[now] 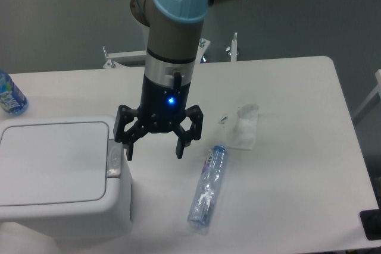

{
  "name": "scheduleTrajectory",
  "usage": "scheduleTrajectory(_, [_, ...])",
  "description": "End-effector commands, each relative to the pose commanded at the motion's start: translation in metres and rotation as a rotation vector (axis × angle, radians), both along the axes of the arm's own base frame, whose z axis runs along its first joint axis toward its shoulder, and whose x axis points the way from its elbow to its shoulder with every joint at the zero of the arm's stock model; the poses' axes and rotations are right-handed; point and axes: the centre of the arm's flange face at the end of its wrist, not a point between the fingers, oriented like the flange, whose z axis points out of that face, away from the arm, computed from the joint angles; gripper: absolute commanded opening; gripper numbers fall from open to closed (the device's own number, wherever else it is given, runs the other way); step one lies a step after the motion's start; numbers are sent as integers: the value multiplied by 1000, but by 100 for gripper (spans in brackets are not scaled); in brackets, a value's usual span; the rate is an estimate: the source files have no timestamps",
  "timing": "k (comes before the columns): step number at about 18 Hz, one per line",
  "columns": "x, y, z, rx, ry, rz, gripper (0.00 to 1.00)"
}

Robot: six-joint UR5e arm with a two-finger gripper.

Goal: Open the trash can

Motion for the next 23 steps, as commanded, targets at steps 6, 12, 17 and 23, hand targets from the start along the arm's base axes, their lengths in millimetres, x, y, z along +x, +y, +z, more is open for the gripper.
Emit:
scheduleTrajectory(6, [4,4,-4,-3,-4,-8,100])
scheduleTrajectory(12, [3,7,-8,-8,-8,-9,100])
scheduleTrajectory(17, [3,7,-12,-13,-12,-9,100])
scheduleTrajectory(23, [0,8,9,29,35,-19,100])
